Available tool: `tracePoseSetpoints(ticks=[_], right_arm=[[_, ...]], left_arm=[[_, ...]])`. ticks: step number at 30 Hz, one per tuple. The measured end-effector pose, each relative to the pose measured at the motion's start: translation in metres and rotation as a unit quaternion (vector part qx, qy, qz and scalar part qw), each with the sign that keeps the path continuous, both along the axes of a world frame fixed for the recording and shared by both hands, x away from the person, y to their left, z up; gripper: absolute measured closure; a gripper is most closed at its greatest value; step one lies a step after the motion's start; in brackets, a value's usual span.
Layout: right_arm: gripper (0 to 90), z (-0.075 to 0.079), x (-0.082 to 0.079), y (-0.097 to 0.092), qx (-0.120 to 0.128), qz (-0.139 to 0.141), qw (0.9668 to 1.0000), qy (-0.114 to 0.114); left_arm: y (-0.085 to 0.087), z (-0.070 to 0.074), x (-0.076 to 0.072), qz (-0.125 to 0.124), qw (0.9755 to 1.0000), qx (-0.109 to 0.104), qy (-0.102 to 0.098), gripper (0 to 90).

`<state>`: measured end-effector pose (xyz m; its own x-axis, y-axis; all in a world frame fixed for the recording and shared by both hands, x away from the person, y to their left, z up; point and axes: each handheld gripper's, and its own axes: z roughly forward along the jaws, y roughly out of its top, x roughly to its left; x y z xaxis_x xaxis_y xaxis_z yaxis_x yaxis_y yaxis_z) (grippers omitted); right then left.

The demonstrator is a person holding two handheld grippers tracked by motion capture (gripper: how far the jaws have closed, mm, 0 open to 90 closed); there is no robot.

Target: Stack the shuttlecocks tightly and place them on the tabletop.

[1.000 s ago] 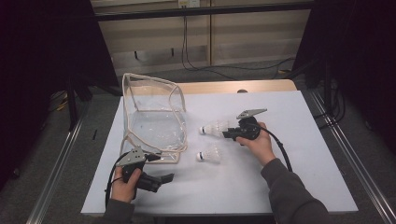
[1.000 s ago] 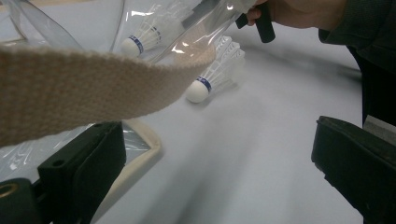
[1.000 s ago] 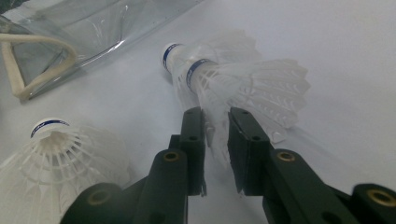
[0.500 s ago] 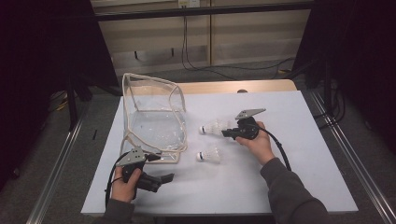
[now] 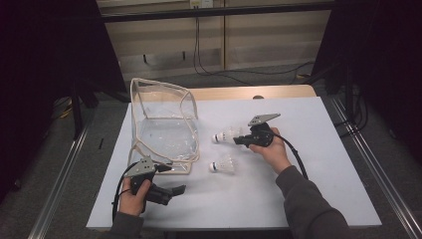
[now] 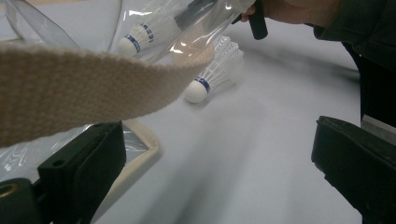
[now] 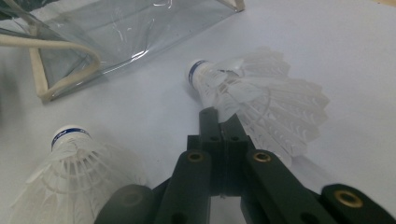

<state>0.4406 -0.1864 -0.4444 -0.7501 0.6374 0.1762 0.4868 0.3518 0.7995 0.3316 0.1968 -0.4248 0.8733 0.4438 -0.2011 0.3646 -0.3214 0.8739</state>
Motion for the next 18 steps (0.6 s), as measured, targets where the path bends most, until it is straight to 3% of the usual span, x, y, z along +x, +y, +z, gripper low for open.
tracePoseSetpoints(ticks=[9, 18], right_arm=[[90.0, -0.0022, -0.0004, 0.003, -0.001, 0.007, 1.0, 0.004], [87.5, -0.0042, 0.0009, 0.0006, -0.003, -0.011, 0.9999, 0.009]], left_arm=[[0.0, 0.0, 0.0001, 0.0, 1.0, 0.0, -0.001, 3.2], [-0.0002, -0.0001, 0.0002, 0.0, 1.0, 0.001, -0.001, 3.2]])
